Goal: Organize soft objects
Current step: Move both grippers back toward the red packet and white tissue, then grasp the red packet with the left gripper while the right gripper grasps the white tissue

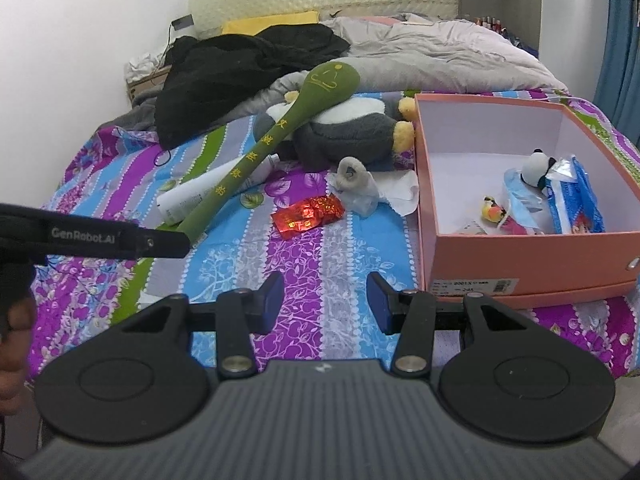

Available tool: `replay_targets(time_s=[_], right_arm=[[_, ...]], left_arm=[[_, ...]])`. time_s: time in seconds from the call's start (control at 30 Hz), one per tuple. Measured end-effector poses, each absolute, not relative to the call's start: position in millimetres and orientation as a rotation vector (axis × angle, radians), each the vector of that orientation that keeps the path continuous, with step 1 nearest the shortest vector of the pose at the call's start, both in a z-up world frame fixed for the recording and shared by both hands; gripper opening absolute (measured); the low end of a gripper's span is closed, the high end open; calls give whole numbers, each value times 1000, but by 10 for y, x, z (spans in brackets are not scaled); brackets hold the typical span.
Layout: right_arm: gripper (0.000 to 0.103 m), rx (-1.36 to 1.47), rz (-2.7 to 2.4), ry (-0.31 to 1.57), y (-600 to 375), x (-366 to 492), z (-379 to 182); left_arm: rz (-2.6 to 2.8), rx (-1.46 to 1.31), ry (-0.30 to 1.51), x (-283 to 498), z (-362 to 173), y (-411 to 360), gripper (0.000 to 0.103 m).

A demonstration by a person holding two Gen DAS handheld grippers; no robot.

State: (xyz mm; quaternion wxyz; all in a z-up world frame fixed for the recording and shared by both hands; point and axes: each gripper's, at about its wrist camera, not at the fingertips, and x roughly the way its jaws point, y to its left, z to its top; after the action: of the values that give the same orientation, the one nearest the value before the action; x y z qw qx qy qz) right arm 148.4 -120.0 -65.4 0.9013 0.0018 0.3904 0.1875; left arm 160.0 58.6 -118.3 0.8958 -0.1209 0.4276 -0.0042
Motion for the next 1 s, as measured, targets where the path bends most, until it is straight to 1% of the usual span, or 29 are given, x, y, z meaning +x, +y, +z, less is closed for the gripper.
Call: replay_targets(time_s=[0.53,0.97,1.0], right_arm=[[48,-70,415,857,-812,2185,-1025],[47,-237,310,845,-516,2974,-1430],[47,-252,302,839,-489,3017,-1457]], left_arm=[[52,-286,957,2367,-1605,959,51],[-46,-251,1046,3205,-2185,1007,52],[-56,-243,1048,3268,-2235,997,54]])
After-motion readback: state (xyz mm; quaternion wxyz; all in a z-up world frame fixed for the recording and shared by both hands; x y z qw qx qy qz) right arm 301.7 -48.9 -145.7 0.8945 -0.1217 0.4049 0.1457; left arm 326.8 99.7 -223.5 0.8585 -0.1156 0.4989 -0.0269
